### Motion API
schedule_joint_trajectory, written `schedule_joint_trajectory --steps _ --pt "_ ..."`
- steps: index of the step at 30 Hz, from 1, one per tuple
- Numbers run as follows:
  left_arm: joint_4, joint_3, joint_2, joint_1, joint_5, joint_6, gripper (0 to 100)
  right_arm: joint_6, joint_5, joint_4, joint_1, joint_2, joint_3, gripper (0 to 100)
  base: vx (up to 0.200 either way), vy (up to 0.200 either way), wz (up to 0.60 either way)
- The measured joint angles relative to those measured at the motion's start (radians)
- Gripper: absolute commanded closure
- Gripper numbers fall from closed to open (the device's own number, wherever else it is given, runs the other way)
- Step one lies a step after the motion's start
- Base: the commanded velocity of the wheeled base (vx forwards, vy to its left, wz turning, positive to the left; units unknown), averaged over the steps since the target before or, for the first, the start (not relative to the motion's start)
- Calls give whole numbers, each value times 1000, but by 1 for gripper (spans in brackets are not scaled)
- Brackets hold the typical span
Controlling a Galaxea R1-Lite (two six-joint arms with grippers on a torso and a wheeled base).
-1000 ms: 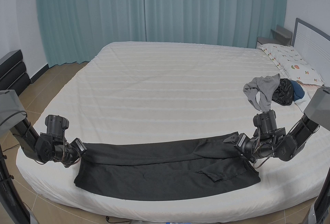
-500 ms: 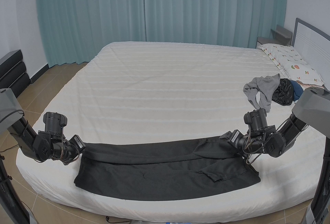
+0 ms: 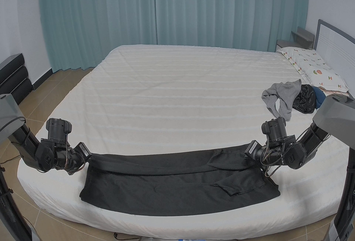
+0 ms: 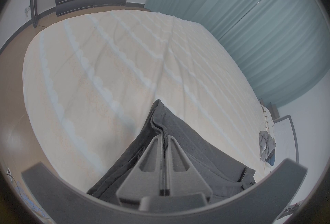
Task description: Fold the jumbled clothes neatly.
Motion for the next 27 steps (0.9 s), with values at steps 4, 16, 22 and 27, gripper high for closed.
schedule_joint_trajectory --steps 4,16,22,27 --pt "4 -31 1 1 0 -14 100 -1 -2 1 -11 -6 -27 100 0 0 0" --pt "-60 -230 18 30 -2 -149 100 42 -47 -102 -69 3 -265 100 0 0 0" --pt "-197 -165 31 43 -8 -156 100 51 -42 -112 -77 13 -254 100 0 0 0" --pt "-232 -75 49 47 -12 -77 100 40 -16 -115 -74 16 -178 100 0 0 0"
